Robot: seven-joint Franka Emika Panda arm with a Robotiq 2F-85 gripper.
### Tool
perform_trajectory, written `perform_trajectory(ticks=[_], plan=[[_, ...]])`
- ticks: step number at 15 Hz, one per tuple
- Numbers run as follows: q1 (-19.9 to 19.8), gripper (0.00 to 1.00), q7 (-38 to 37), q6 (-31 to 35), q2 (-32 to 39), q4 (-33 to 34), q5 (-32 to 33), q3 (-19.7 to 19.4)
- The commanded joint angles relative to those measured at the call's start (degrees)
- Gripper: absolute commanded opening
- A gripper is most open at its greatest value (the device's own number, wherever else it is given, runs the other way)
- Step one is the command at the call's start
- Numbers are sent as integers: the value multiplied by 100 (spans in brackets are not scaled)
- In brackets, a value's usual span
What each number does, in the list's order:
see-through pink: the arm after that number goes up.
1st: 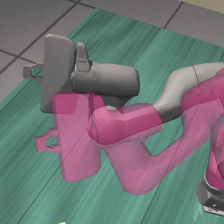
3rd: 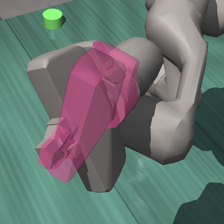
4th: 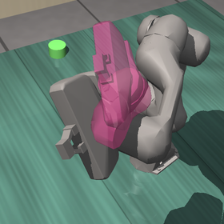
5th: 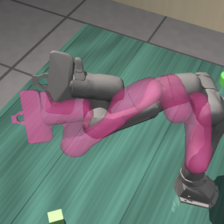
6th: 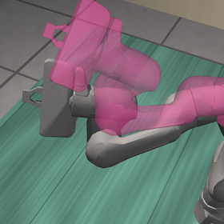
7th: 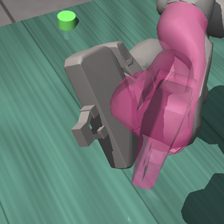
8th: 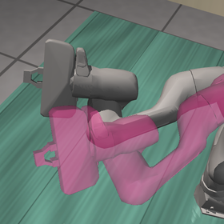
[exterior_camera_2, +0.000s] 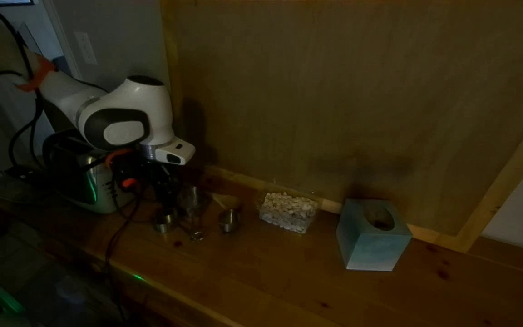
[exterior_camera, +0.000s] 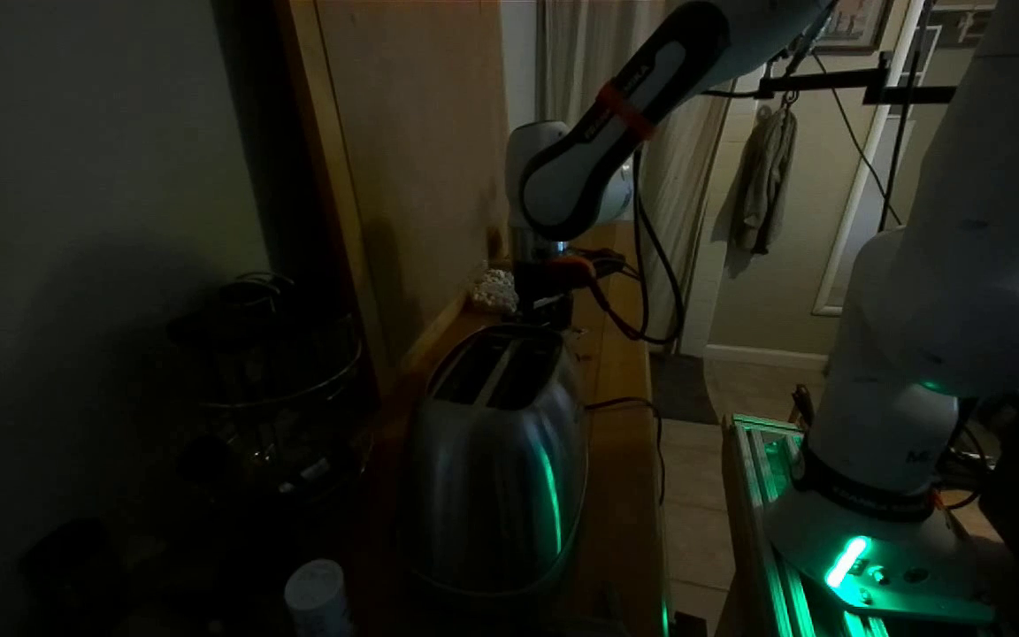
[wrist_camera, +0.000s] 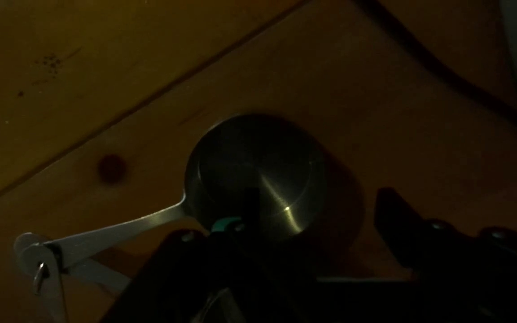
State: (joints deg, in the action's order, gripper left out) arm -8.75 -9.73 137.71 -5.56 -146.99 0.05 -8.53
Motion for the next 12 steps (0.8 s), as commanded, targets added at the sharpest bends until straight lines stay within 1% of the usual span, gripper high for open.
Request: perform_trajectory(ticks=[1, 6, 8, 12], plan=[[-48, 38, -79, 81, 163, 115, -86, -16], [-74, 2, -169, -1, 144, 119, 5, -45], [-103, 0, -303, -4, 162, 130, 131, -42], [-148, 1, -420, -97, 132, 137, 276, -42]])
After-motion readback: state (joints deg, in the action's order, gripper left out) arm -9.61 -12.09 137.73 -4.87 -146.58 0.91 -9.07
